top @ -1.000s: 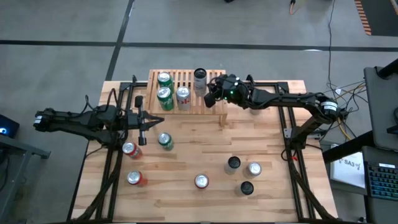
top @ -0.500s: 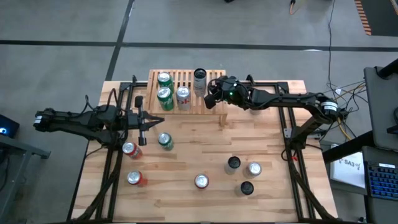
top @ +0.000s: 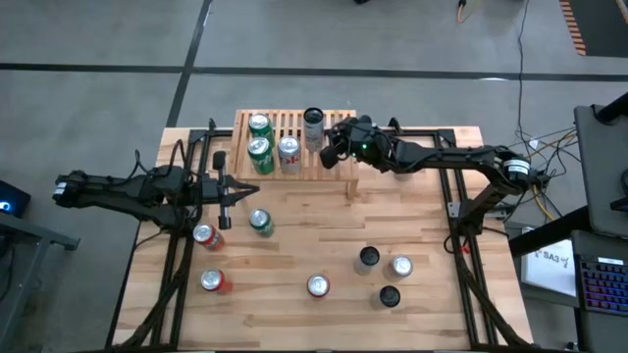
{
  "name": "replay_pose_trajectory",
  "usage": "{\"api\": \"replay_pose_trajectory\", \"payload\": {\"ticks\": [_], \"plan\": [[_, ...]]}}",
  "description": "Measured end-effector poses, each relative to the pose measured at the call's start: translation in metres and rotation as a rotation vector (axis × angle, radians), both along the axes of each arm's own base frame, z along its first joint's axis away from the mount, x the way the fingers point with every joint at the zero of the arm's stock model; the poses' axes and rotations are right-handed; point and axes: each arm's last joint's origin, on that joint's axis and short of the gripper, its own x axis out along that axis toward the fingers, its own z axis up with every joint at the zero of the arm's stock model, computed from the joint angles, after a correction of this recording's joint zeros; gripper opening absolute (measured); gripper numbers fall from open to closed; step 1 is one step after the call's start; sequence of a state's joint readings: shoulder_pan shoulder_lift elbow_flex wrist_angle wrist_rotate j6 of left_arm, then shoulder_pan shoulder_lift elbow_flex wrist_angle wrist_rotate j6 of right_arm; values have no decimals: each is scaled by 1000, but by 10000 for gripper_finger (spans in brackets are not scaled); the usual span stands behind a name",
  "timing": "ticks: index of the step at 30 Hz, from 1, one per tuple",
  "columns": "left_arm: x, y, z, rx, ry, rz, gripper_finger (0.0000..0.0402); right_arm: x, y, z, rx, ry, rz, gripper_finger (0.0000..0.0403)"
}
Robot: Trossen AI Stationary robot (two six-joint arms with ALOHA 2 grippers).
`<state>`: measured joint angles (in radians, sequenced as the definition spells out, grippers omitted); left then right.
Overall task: Place canned beverage on shelf
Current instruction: Adjust the soda cans
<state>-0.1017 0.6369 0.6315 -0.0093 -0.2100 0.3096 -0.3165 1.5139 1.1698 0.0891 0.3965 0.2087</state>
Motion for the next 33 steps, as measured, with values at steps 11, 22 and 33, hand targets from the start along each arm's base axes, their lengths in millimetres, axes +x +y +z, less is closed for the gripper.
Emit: {"api": "replay_pose_trajectory", "payload": {"ticks": [11, 22, 33], "plan": [[0, 0, -1, 1, 9, 0, 0, 3, 15, -3, 65, -7, 27, 9], [0, 0, -1, 1, 9, 0, 0, 9, 23, 1, 88, -30, 106, 9], [0, 0, -1, 2, 11, 1, 0, 13, 15, -1, 32, -39, 59, 9]]}}
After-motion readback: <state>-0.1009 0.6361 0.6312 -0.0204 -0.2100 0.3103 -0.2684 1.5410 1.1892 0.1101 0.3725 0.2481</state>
